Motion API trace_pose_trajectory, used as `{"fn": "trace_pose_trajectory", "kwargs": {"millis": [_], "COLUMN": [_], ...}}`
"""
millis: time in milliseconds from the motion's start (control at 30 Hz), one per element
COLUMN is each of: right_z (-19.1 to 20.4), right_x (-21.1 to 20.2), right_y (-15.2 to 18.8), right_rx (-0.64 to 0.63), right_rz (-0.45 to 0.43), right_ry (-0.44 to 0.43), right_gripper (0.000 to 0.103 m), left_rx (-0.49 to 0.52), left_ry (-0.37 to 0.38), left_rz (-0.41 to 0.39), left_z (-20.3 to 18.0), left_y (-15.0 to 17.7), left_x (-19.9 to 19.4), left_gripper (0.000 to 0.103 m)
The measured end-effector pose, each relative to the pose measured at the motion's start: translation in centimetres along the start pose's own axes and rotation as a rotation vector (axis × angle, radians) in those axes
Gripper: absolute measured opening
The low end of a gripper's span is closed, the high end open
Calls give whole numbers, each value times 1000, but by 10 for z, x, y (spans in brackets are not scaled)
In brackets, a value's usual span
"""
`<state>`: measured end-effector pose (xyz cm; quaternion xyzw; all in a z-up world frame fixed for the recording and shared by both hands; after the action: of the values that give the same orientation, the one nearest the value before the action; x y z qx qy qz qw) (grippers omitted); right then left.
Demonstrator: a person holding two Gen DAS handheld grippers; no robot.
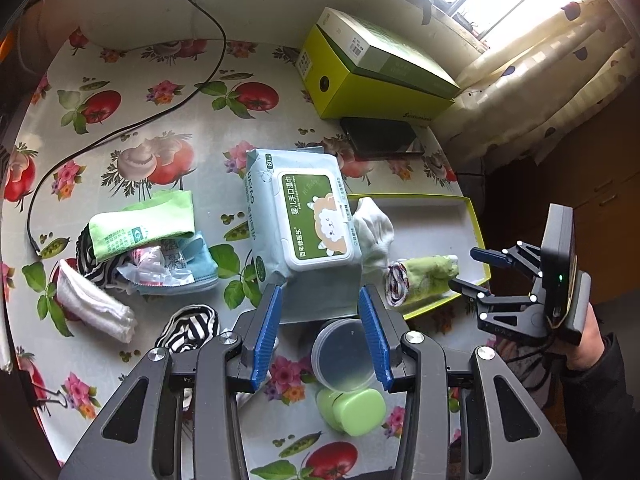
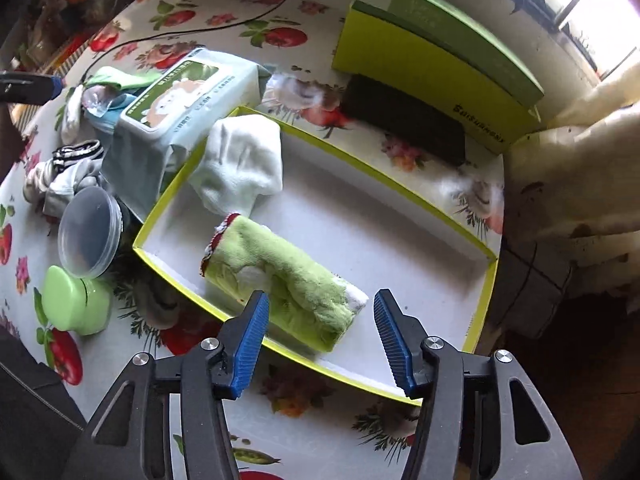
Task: Organize soft objects
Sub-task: 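Lower the green sock flat into the tray and open the right tool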
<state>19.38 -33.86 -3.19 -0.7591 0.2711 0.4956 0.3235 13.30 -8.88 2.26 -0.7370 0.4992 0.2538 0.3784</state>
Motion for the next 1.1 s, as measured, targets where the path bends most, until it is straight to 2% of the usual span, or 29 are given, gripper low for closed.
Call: {"fn": "trace_pose_trajectory", "kwargs": {"millis": [100,133,200,267,300,367,500,700,833,1100], "right_z": [-34,-42,-48,-46,-43,-30,-7,-1,3,33], "right_x": [8,17,32,45,51,55,50,33,10,-38], "right_y": [6,10,13,15,15,11,2,3,1,-2], "right_rx": [287,385,494,547,564,548,487,471,447,388], "right_rz": [11,44,99,135,152,153,138,122,77,10], "right_ry": [-117,-133,-137,-189,-237,-309,-355,-337,-303,-303], "right_gripper": [55,55,53,37,35,34,34,36,45,47], "left_rx": [-3,-6,-12,-15,-17,-23,-35,-46,-48,-78], "left_ry": [-1,-2,-9,-13,-14,-19,-29,-50,-73,-107], "left_rz": [-3,-3,2,4,4,5,8,2,-16,-34], "left_z": [1,2,3,5,5,7,13,22,28,47], "left_y": [2,2,3,4,5,5,7,13,18,37], "left_x": [-2,-2,-1,-1,-1,-1,-3,-11,-20,-31], "left_gripper": [42,42,42,42,42,42,42,42,42,42]}}
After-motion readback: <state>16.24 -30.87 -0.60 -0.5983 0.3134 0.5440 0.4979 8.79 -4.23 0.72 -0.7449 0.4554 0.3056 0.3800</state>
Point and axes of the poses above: each gripper's, at about its wrist camera, not at the fingertips, and x roughly the way its jaws point, z to its left, y to its underside, the point moved 1 cm from there along x, roughly the way its jaws point, and after that the axes turned 14 degrees about y, right-handed, at the moved point
